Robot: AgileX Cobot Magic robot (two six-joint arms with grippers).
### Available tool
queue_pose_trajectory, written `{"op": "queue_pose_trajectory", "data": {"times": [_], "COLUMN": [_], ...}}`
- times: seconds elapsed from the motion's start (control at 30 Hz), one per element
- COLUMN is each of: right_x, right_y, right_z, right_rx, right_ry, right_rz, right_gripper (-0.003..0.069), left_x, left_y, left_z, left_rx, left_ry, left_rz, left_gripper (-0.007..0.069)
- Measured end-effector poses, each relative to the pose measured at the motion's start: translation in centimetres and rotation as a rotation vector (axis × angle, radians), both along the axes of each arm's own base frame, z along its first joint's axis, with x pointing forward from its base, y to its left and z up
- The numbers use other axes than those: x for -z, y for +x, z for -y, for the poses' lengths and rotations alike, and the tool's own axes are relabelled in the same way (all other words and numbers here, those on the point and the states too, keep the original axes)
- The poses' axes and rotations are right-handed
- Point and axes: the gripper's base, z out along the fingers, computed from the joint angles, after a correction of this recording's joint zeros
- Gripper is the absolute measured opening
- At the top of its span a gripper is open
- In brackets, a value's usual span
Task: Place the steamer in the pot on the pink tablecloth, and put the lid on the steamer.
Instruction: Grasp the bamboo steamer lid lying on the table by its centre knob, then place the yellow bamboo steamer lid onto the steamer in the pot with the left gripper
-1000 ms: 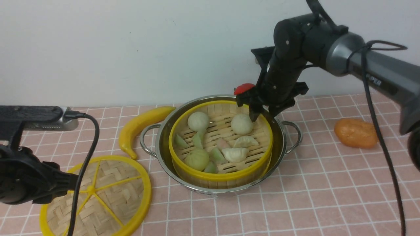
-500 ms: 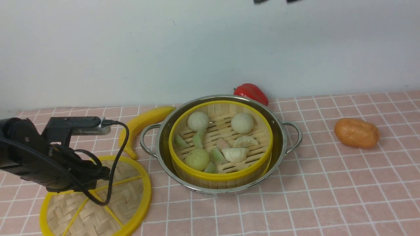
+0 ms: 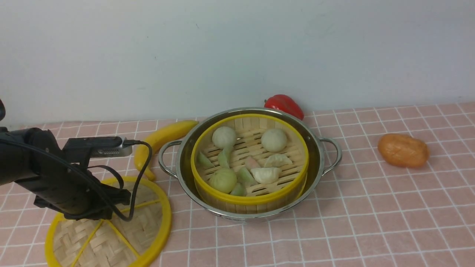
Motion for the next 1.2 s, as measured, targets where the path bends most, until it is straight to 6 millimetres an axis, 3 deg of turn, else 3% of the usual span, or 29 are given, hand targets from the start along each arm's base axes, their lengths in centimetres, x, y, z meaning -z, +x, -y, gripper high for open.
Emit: {"op": "queue_pose_trajectory", "data": {"times": [0.17, 0.27, 0.3, 0.33, 0.37, 0.4, 0.43, 0.47, 0.5, 0.53, 0.63, 0.67, 0.73, 0.8, 0.9, 0.93, 1.0, 1.07, 1.2], "right_x": [-0.4, 0.2, 1.0, 1.0, 2.4, 2.3, 3.9, 4.8, 4.9, 6.8, 9.3, 10.1, 12.2, 12.9, 14.9, 15.0, 15.6, 15.6, 15.6], "right_y": [-2.0, -2.9, -3.4, -3.7, -4.1, -4.3, -4.8, -5.2, -5.6, -6.5, -7.7, -7.8, -8.8, -9.1, -10.0, -10.0, -10.4, -10.4, -10.5], "right_z": [1.0, 1.6, 2.0, 2.1, 2.5, 2.7, 3.0, 3.3, 3.5, 3.9, 4.5, 4.5, 5.0, 5.1, 5.5, 5.5, 5.7, 5.6, 5.4], "right_rx": [0.011, 0.021, 0.035, 0.037, 0.052, 0.054, 0.064, 0.068, 0.069, 0.071, 0.078, 0.081, 0.095, 0.100, 0.115, 0.116, 0.118, 0.110, 0.097], "right_ry": [0.005, -0.008, -0.029, -0.029, -0.060, -0.059, -0.089, -0.103, -0.103, -0.119, -0.123, -0.124, -0.113, -0.109, -0.089, -0.090, -0.080, -0.069, -0.054], "right_rz": [0.030, 0.022, 0.006, 0.008, -0.024, -0.018, -0.056, -0.073, -0.071, -0.111, -0.171, -0.196, -0.248, -0.268, -0.317, -0.321, -0.335, -0.342, -0.352], "right_gripper": [0.0491, 0.0491, 0.0491, 0.0491, 0.0491, 0.0491, 0.0491, 0.0491, 0.0491, 0.0491, 0.0491, 0.0491, 0.0491, 0.0491, 0.0491, 0.0491, 0.0491, 0.0491, 0.0491], "left_x": [-1.1, -3.4, -5.7, -6.0, -9.0, -9.5, -12.6, -14.2, -14.6, -17.3, -19.2, -19.5, -19.5, -19.1, -16.9, -16.9, -15.2, -14.2, -12.8], "left_y": [-0.4, -0.2, 0.2, 0.3, 0.7, 0.7, 1.0, 1.1, 1.1, 1.5, 2.0, 2.2, 2.8, 3.1, 4.6, 4.6, 5.7, 6.7, 8.1], "left_z": [-0.1, -0.4, -0.9, -0.9, -1.4, -1.4, -1.6, -1.4, -1.4, -0.1, 2.9, 4.2, 8.9, 10.8, 16.8, 16.8, 20.4, 22.1, 23.2], "left_rx": [0.027, 0.045, 0.042, 0.038, 0.020, 0.017, -0.001, -0.002, -0.002, 0.048, 0.155, 0.197, 0.336, 0.386, 0.524, 0.524, 0.592, 0.616, 0.623], "left_ry": [0.011, 0.062, 0.110, 0.110, 0.165, 0.170, 0.193, 0.194, 0.194, 0.182, 0.142, 0.129, 0.100, 0.092, 0.070, 0.070, 0.063, 0.060, 0.074], "left_rz": [-0.101, -0.122, -0.088, -0.083, -0.030, -0.018, 0.048, 0.092, 0.098, 0.169, 0.240, 0.254, 0.270, 0.267, 0.246, 0.246, 0.233, 0.221, 0.194], "left_gripper": [0.0123, 0.0123, 0.0123, 0.0123, 0.0123, 0.0123, 0.0123, 0.0123, 0.0123, 0.0123, 0.0123, 0.0123, 0.0123, 0.0123, 0.0123, 0.0123, 0.0123, 0.0123, 0.0123]}}
